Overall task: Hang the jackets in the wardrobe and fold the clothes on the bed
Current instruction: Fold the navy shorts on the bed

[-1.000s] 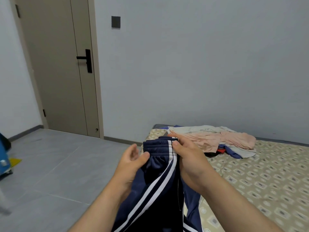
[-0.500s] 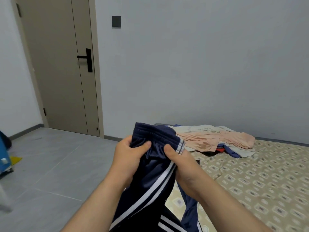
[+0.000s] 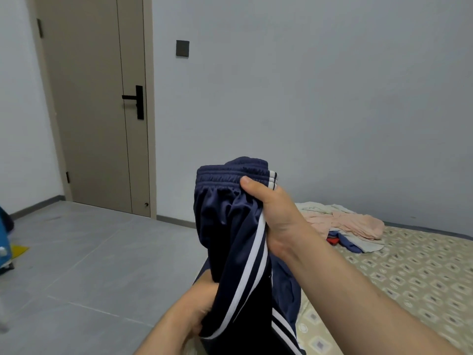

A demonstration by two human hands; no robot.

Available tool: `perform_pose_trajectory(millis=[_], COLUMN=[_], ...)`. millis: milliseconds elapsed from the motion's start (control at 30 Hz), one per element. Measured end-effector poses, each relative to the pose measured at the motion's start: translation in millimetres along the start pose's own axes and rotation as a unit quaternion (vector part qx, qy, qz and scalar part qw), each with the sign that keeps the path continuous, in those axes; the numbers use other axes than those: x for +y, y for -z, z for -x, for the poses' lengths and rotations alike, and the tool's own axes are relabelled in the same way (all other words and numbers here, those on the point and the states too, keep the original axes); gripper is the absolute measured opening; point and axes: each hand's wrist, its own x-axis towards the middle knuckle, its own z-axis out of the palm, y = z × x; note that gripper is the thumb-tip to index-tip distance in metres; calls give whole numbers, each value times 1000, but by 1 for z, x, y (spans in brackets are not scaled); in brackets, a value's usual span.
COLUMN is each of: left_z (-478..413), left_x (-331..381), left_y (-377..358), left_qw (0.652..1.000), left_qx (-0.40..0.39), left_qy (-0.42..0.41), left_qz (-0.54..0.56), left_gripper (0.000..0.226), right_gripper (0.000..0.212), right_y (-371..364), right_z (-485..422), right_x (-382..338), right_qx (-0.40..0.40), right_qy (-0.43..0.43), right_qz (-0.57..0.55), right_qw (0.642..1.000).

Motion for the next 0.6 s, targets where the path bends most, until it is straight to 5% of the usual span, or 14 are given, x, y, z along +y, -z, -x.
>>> perform_pose_trajectory(millis=[100,200,367,467,600], left_z=[3,2,12,31,64], left_x=[3,16,55,83,114], left_y=[17,42,84,117,171], left_qw=[970,939,911,914,909], left_qx=[-26,1,58,127,206], left_qy=[28,2,-105,-191,-266], left_qz=[241,343,394,336,246], left_gripper=[32,43,41,56,40], right_gripper=[33,39,46,43,36], right_y=[6,1,-57,-97,-127], right_z=[2,-2,-22,-34,-44], right_x=[-8,-9,-4,0,4], right_qx=[15,25,-41,-81,-93], right_qy=[3,-34,-74,-79,-54], right_qz=[-15,-50,-106,-97,-89], right_qw=[1000,998,991,989,990])
